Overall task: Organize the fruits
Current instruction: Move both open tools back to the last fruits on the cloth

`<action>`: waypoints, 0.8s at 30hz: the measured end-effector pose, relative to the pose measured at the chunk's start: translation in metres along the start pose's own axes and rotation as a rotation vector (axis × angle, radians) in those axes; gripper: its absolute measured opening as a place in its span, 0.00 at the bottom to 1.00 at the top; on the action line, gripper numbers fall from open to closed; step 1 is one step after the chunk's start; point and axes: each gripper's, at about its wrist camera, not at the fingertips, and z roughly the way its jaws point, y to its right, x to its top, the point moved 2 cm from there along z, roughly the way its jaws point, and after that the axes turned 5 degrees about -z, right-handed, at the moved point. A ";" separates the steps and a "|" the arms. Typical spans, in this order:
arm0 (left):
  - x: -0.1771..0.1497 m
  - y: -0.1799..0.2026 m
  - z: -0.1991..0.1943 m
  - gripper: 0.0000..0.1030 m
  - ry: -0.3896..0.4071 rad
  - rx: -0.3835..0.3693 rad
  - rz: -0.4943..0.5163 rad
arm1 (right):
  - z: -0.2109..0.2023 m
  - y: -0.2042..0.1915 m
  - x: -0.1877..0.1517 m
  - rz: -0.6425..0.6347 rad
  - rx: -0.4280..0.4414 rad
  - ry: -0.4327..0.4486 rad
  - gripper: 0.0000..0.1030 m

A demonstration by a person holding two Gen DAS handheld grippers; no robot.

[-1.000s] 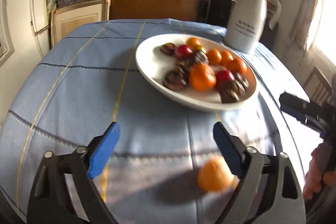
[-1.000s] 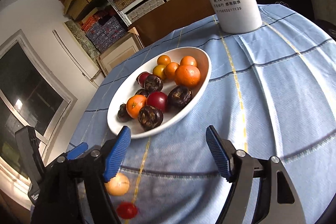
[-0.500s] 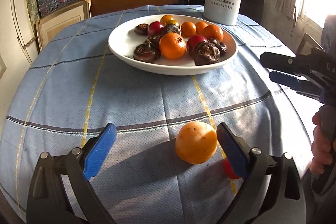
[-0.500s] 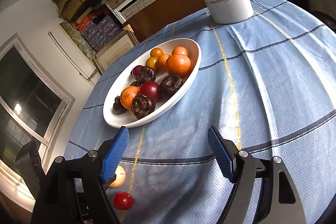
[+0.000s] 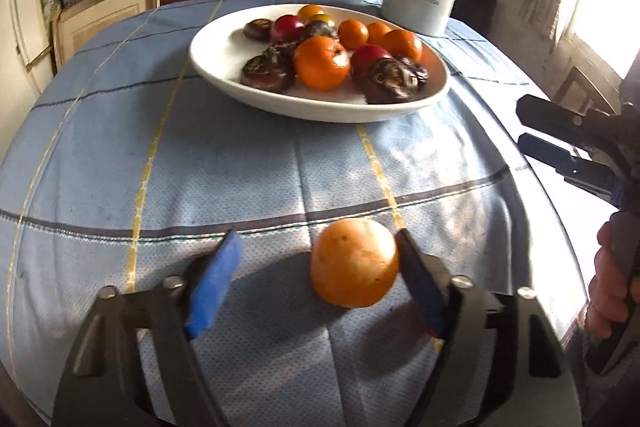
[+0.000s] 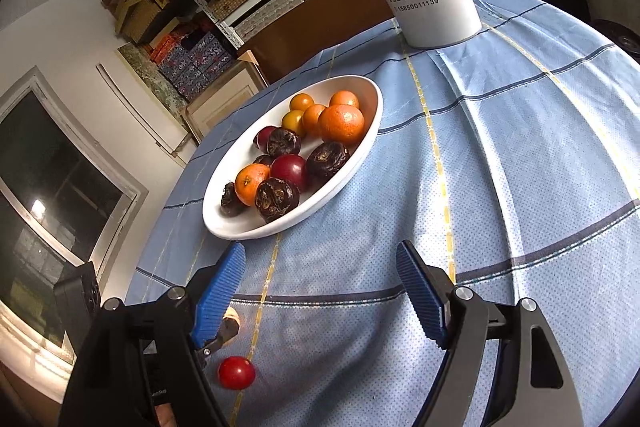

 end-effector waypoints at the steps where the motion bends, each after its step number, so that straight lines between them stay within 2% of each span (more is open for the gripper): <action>1: -0.001 0.003 0.000 0.60 0.001 0.000 0.016 | 0.000 0.001 -0.001 0.002 0.000 0.000 0.76; 4: -0.003 0.008 -0.003 0.42 0.000 -0.033 0.040 | -0.002 0.001 -0.002 0.002 0.004 -0.003 0.76; 5: -0.003 0.008 -0.005 0.38 0.003 -0.038 0.042 | -0.003 0.001 -0.004 -0.002 0.006 -0.004 0.76; 7: -0.002 -0.001 -0.010 0.38 0.032 0.018 0.027 | -0.006 -0.002 -0.008 -0.021 0.015 -0.010 0.76; 11: 0.007 -0.042 -0.020 0.38 0.082 0.115 -0.096 | -0.007 -0.023 -0.023 -0.136 0.035 -0.048 0.76; 14: 0.008 -0.062 -0.014 0.38 0.052 0.108 -0.181 | -0.001 -0.051 -0.041 -0.289 0.040 -0.102 0.76; 15: 0.008 -0.065 -0.012 0.39 0.042 0.105 -0.188 | 0.000 -0.059 -0.047 -0.336 0.036 -0.113 0.74; 18: 0.008 -0.061 -0.010 0.39 0.043 0.122 -0.166 | 0.001 -0.084 -0.060 -0.466 0.048 -0.137 0.58; 19: 0.008 -0.059 -0.009 0.42 0.036 0.128 -0.159 | 0.001 -0.088 -0.061 -0.486 0.049 -0.139 0.53; 21: 0.009 -0.054 -0.008 0.46 0.037 0.130 -0.148 | 0.001 -0.096 -0.066 -0.528 0.043 -0.147 0.49; 24: 0.009 -0.049 -0.006 0.52 0.034 0.131 -0.127 | 0.002 -0.104 -0.071 -0.570 0.044 -0.161 0.49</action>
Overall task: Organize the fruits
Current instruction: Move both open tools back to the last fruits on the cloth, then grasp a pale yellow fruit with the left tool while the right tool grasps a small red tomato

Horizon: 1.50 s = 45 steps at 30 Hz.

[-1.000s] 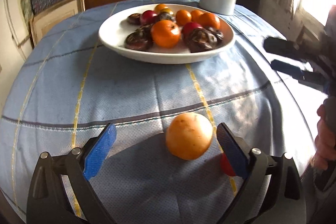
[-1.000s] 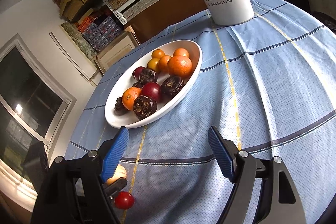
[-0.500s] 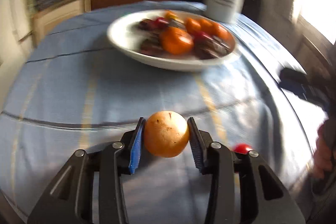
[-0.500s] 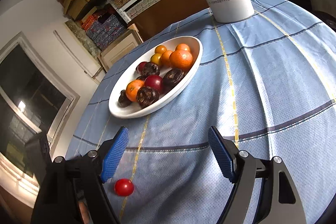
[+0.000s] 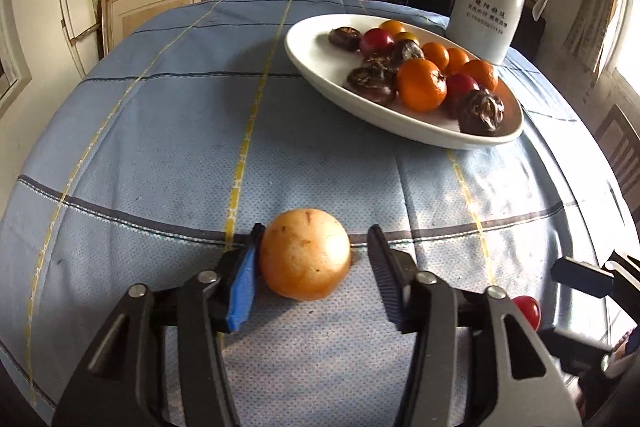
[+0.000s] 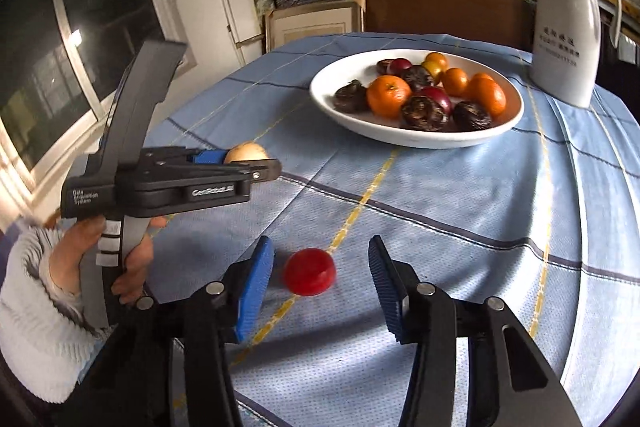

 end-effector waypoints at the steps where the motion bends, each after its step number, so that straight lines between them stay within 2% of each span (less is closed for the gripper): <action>1: -0.001 0.002 0.000 0.55 -0.001 0.001 0.009 | 0.001 -0.004 0.000 -0.017 0.001 -0.008 0.49; 6: -0.002 0.008 0.002 0.63 -0.008 0.004 0.032 | 0.012 -0.007 0.001 -0.042 0.003 -0.060 0.49; 8: -0.003 0.010 0.003 0.73 -0.012 0.007 0.041 | 0.018 -0.008 0.000 -0.041 0.004 -0.088 0.48; 11: -0.004 0.010 0.005 0.85 -0.026 0.038 0.042 | 0.023 -0.007 -0.001 -0.034 0.006 -0.117 0.40; 15: -0.004 0.007 0.009 0.95 -0.044 0.052 0.034 | 0.027 -0.004 -0.002 -0.018 0.000 -0.128 0.31; 25: -0.005 0.008 0.011 0.96 -0.052 0.070 0.047 | 0.031 -0.006 0.000 -0.030 -0.012 -0.143 0.34; 30: -0.005 0.008 0.011 0.96 -0.052 0.069 0.046 | 0.029 -0.003 -0.001 -0.002 0.021 -0.136 0.34; 33: -0.004 0.007 0.011 0.96 -0.049 0.065 0.043 | 0.029 -0.005 0.000 -0.024 -0.001 -0.141 0.34; 35: -0.004 0.004 0.008 0.96 -0.035 0.035 0.028 | 0.029 -0.007 0.000 -0.042 -0.021 -0.145 0.34; 37: -0.003 0.001 0.004 0.92 -0.019 -0.002 0.009 | 0.030 -0.005 0.000 -0.042 -0.021 -0.145 0.34; 38: -0.003 0.000 0.003 0.76 -0.015 -0.007 0.006 | 0.030 -0.004 0.000 -0.039 -0.017 -0.145 0.34; 39: -0.002 0.000 0.002 0.68 -0.008 0.005 0.010 | 0.030 -0.003 0.000 -0.038 -0.015 -0.144 0.35; 40: -0.002 0.000 0.001 0.57 0.000 0.019 0.017 | 0.030 -0.004 0.001 -0.038 -0.015 -0.144 0.35; 42: -0.002 0.000 0.001 0.54 0.002 0.013 0.022 | 0.030 -0.002 0.000 -0.037 -0.014 -0.144 0.35; 45: -0.002 0.001 0.000 0.38 0.010 0.035 0.032 | 0.030 -0.002 0.001 -0.030 -0.016 -0.142 0.32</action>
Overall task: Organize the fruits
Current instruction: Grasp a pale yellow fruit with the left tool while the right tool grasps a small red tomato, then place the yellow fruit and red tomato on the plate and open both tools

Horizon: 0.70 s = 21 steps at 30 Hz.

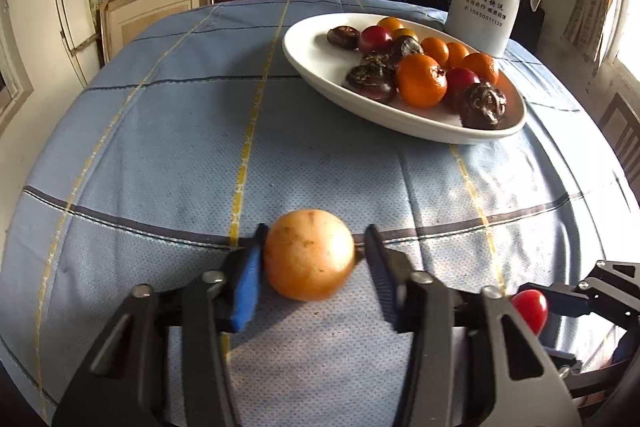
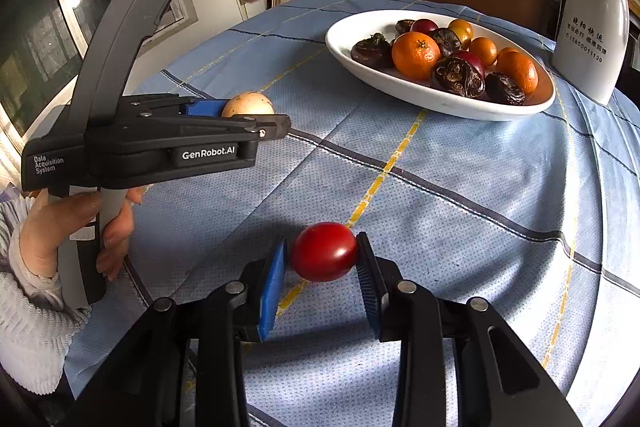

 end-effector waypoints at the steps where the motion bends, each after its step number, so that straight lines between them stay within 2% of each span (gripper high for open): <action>1: 0.000 -0.001 0.000 0.38 0.002 -0.006 -0.003 | 0.000 0.000 0.000 0.005 0.002 0.002 0.31; 5: 0.000 -0.001 -0.003 0.38 0.013 -0.021 -0.001 | 0.000 0.003 0.000 0.024 0.023 0.011 0.30; 8: 0.000 0.003 -0.014 0.38 0.063 -0.040 0.018 | -0.004 0.010 -0.001 0.064 0.037 0.031 0.30; 12: 0.003 0.007 -0.021 0.38 0.086 -0.075 0.020 | -0.019 0.024 -0.003 0.150 0.064 0.107 0.30; 16: 0.021 0.018 -0.029 0.38 0.119 -0.094 0.045 | -0.034 0.036 0.002 0.187 0.014 0.175 0.30; 21: 0.062 0.024 -0.024 0.38 0.144 -0.102 0.048 | -0.056 0.066 0.039 0.221 -0.024 0.232 0.30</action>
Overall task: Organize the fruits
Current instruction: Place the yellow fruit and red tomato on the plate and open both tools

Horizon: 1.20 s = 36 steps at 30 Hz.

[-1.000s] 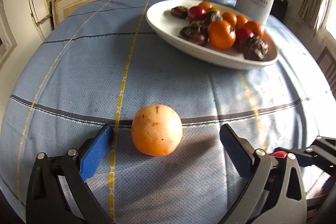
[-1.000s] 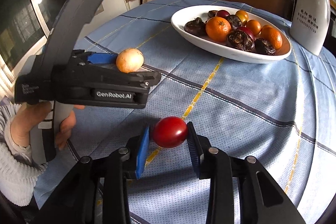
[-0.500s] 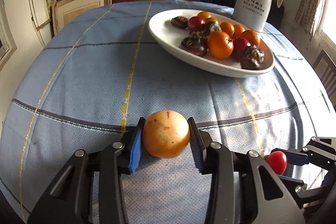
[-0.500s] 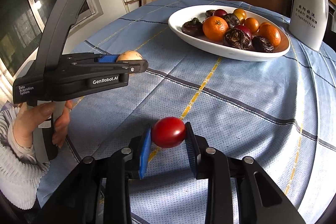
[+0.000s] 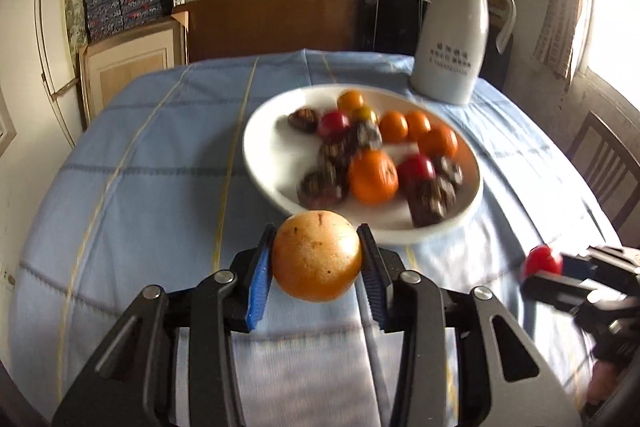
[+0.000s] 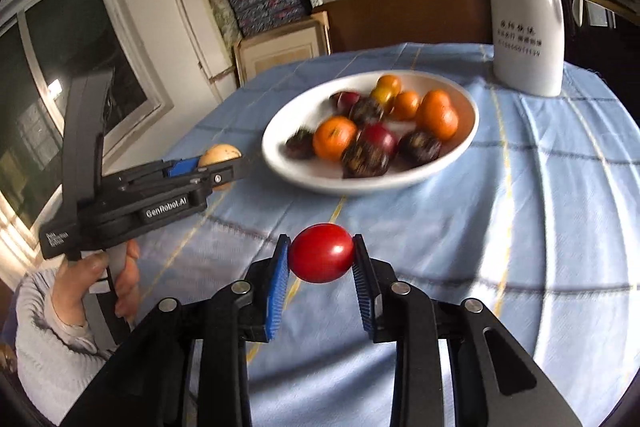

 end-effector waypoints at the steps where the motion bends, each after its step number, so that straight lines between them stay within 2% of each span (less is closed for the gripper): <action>1: 0.012 -0.002 0.006 0.38 0.005 -0.006 -0.015 | -0.002 0.003 0.010 0.002 -0.007 0.011 0.30; 6: 0.046 -0.010 0.038 0.38 -0.007 -0.011 -0.053 | 0.022 0.021 0.061 0.035 -0.025 0.040 0.30; 13: 0.069 -0.019 0.099 0.39 -0.063 -0.007 -0.076 | 0.094 0.041 0.081 0.066 -0.080 -0.033 0.31; 14: 0.070 -0.020 0.102 0.44 -0.063 -0.010 -0.081 | 0.100 0.046 0.078 0.087 -0.093 -0.033 0.33; 15: 0.069 -0.022 0.102 0.48 -0.061 -0.012 -0.084 | 0.102 0.050 0.077 0.099 -0.091 -0.035 0.41; 16: 0.069 -0.023 0.100 0.55 -0.052 -0.017 -0.086 | 0.100 0.053 0.075 0.107 -0.079 -0.024 0.42; 17: 0.070 -0.025 0.096 0.59 -0.040 -0.018 -0.088 | 0.092 0.055 0.076 0.117 -0.071 0.006 0.42; 19: 0.072 -0.026 0.085 0.62 -0.014 -0.016 -0.094 | 0.072 0.056 0.081 0.135 -0.063 0.065 0.42; 20: 0.072 -0.027 0.077 0.68 0.004 -0.017 -0.097 | 0.056 0.054 0.082 0.140 -0.053 0.106 0.42; 21: 0.071 -0.026 0.068 0.73 0.023 -0.013 -0.095 | 0.043 0.051 0.082 0.135 -0.048 0.136 0.48; 22: 0.068 -0.025 0.054 0.82 0.056 0.002 -0.086 | 0.031 0.048 0.080 0.124 -0.050 0.163 0.59; 24: 0.060 -0.022 0.035 0.88 0.105 0.039 -0.068 | 0.008 0.039 0.068 0.092 -0.084 0.218 0.68; 27: 0.029 -0.018 0.011 0.91 0.135 0.072 -0.064 | -0.005 0.029 0.032 0.084 -0.115 0.233 0.71; 31: -0.012 -0.011 0.003 0.92 0.081 0.107 -0.080 | 0.000 0.022 -0.012 0.101 -0.141 0.140 0.71; 33: -0.025 -0.006 -0.002 0.93 0.070 0.150 -0.063 | -0.007 0.021 -0.020 0.112 -0.129 0.153 0.75; 36: -0.039 0.007 -0.019 0.95 0.102 0.222 -0.029 | -0.021 0.018 -0.028 0.122 -0.144 0.202 0.84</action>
